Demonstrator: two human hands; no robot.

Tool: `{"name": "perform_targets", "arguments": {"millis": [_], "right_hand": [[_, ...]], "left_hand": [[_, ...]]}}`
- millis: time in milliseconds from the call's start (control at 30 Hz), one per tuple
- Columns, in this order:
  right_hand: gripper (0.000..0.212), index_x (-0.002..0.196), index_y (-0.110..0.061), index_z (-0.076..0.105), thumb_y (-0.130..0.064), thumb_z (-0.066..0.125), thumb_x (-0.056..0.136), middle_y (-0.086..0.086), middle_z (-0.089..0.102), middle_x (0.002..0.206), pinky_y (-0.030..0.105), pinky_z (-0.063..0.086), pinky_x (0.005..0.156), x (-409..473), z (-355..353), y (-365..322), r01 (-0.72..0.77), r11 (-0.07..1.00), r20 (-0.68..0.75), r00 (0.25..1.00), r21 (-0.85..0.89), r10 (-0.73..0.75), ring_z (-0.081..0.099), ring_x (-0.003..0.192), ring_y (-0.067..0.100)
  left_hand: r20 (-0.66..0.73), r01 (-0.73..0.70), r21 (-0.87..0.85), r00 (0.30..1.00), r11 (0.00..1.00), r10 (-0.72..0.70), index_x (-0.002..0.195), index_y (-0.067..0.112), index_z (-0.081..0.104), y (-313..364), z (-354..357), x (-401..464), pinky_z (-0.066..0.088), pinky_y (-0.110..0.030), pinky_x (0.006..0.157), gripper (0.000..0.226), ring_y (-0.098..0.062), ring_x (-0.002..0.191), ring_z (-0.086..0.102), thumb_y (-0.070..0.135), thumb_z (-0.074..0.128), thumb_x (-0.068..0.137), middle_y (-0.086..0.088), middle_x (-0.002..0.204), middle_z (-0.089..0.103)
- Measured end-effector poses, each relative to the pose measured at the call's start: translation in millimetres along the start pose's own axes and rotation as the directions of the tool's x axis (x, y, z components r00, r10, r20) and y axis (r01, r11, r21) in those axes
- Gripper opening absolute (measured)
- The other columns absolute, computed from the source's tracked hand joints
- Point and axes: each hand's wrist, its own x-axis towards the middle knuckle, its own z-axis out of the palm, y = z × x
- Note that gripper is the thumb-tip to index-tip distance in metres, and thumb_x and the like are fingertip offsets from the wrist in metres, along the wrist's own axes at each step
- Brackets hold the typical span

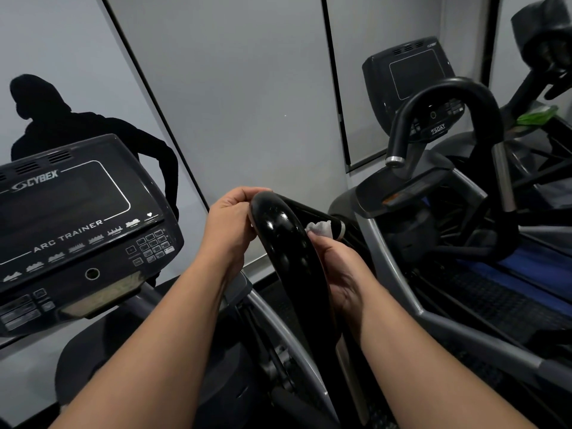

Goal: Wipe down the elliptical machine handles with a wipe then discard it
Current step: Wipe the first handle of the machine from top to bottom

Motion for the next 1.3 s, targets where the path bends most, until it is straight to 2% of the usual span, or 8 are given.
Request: {"name": "perform_targets", "arguments": {"millis": [100,233,467,567,733,933,1067,1300], "right_hand": [[0.021,0.092,-0.005,0.071,-0.022,0.061,0.100,0.006,0.070,0.066,0.027,0.058,0.055,-12,8,-6,0.088,0.980,0.107,0.992,-0.178,-0.070,0.068,0.055,0.017],[0.013,0.107,-0.007,0.066,-0.014,0.065,0.096,0.009,0.067,0.072,0.028,0.056,0.053,-22,22,-22,0.213,0.935,0.159,0.972,-0.284,-0.173,0.064,0.056,0.020],[0.016,0.083,-0.011,0.066,0.001,0.061,0.092,0.002,0.072,0.071,0.030,0.058,0.066,-45,20,-46,0.453,0.854,0.372,0.862,-0.256,-0.345,0.069,0.066,0.013],[0.014,0.079,-0.007,0.064,-0.014,0.075,0.076,0.014,0.066,0.086,0.042,0.054,0.084,-59,20,-46,0.645,0.638,0.448,0.759,-0.420,-0.472,0.060,0.082,0.023],[0.014,0.090,-0.018,0.059,-0.015,0.073,0.089,-0.001,0.061,0.078,0.048,0.051,0.066,-87,-24,-12,0.803,0.243,0.601,0.575,-0.544,-0.555,0.054,0.071,0.013],[0.024,0.076,-0.008,0.055,-0.018,0.073,0.087,0.000,0.051,0.085,0.039,0.047,0.061,-104,-50,14,0.773,-0.193,0.690,0.386,-0.604,-0.613,0.053,0.071,0.022],[0.020,0.078,-0.005,0.056,-0.009,0.075,0.085,0.001,0.050,0.084,0.034,0.044,0.058,-104,-32,7,0.746,-0.327,0.710,0.268,-0.581,-0.651,0.048,0.069,0.020],[0.016,0.090,-0.011,0.061,-0.011,0.074,0.082,-0.006,0.054,0.084,0.032,0.049,0.063,-103,-117,71,0.673,-0.238,0.643,0.450,-0.700,-0.620,0.054,0.072,0.014]], "left_hand": [[0.030,-0.007,0.027,1.000,1.000,0.006,0.088,0.012,0.079,-3,-7,-1,0.037,-0.045,0.075,0.040,-0.032,0.081,0.052,-0.013,0.048,0.083,-0.019,0.085,0.069],[0.103,-0.048,0.091,0.994,0.995,0.039,0.106,0.014,0.077,-4,-16,-16,0.039,-0.044,0.075,0.050,-0.028,0.082,0.058,-0.014,0.043,0.081,-0.014,0.096,0.076],[-0.017,-0.121,0.052,0.992,0.991,0.122,0.122,0.019,0.067,-1,-14,-44,0.053,-0.052,0.092,0.047,-0.019,0.092,0.069,-0.008,0.046,0.090,-0.006,0.114,0.073],[-0.112,-0.228,0.130,0.963,0.965,0.243,0.124,0.019,0.065,6,-15,-54,0.051,-0.033,0.081,0.043,-0.013,0.090,0.061,-0.006,0.048,0.093,-0.007,0.120,0.068],[-0.068,-0.456,0.378,0.855,0.806,0.515,0.103,0.035,0.064,13,-22,-89,0.047,-0.019,0.084,0.035,-0.008,0.093,0.061,0.002,0.057,0.094,-0.003,0.110,0.066],[-0.015,-0.355,0.372,0.922,0.858,0.388,0.087,0.030,0.063,-38,-21,-137,0.053,-0.037,0.078,0.004,-0.018,0.081,0.062,0.026,0.062,0.088,-0.004,0.089,0.065],[0.015,-0.286,0.291,0.955,0.913,0.295,0.084,0.021,0.060,-51,-10,-154,0.049,-0.039,0.065,0.012,-0.014,0.068,0.056,0.023,0.065,0.094,-0.002,0.075,0.063],[0.049,-0.174,0.315,0.985,0.933,0.168,0.084,0.028,0.058,-76,-9,-179,0.051,-0.029,0.067,0.014,-0.007,0.069,0.059,0.022,0.069,0.091,0.008,0.076,0.066]]}}
